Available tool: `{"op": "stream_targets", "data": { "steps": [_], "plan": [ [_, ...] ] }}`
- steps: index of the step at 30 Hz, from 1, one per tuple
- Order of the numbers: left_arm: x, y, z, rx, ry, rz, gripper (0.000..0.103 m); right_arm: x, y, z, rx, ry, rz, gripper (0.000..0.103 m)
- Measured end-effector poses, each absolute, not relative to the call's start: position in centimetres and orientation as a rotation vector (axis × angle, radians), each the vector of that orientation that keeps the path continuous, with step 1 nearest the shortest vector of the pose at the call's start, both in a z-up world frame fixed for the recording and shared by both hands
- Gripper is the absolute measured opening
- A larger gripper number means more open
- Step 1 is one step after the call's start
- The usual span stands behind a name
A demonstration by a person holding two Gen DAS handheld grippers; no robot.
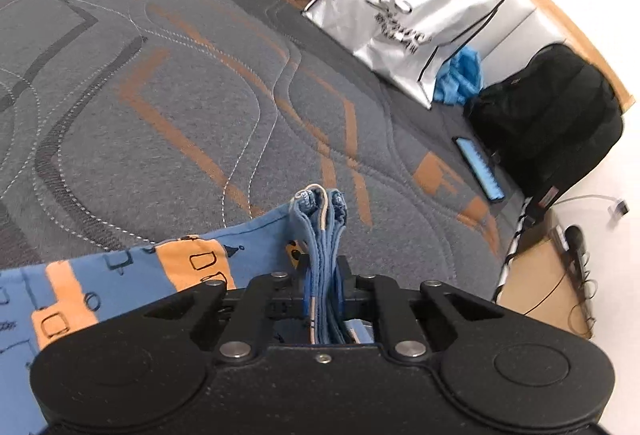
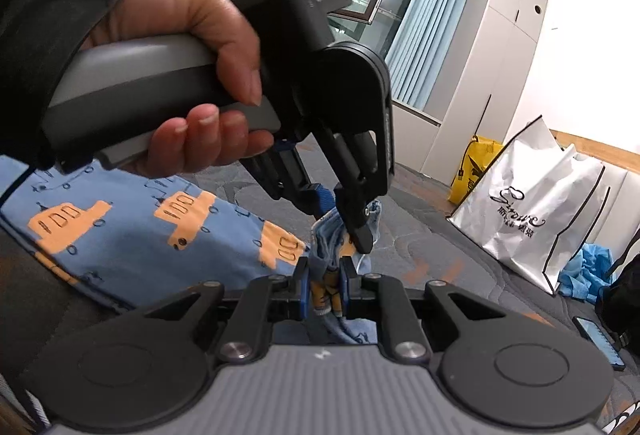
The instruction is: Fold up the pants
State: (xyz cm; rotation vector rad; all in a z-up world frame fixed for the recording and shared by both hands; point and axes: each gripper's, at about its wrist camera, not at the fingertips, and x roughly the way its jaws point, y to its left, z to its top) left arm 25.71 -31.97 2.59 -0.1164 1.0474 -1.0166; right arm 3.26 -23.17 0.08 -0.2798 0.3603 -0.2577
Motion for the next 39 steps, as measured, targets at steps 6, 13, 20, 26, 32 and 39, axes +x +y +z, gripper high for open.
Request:
{"op": "stream_targets", "data": {
  "steps": [6, 13, 20, 26, 32, 39],
  "plan": [
    [24.7, -26.5, 3.9, -0.159, 0.982, -1.006, 0.011, 2.0, -21.6, 1.8, -0.221, 0.331, -0.134, 0.017],
    [24.0, -17.1, 3.0, -0.242, 0.945, -0.91, 0.011, 1.8, -18.4, 2.7, -0.14, 0.351, 0.066, 0.017],
    [24.4, -12.0, -0.5, -0.272, 0.932, -0.83, 0.013, 3.4, -14.5, 1.4, -0.164, 0.418, 0.132, 0.017],
    [24.7, -10.6, -2.5, -0.277, 0.891, -0.833, 0.017, 4.7, -12.5, -0.6, -0.164, 0.477, 0.077, 0.017],
    [24.5, -10.6, -2.5, -0.29, 0.881, -0.832, 0.017, 4.5, -11.9, -0.8, -0.173, 0.476, 0.066, 0.019],
    [24.2, -10.5, -2.6, -0.296, 0.883, -0.831, 0.017, 4.6, -12.3, -0.5, -0.166, 0.475, 0.064, 0.021]
  ]
}}
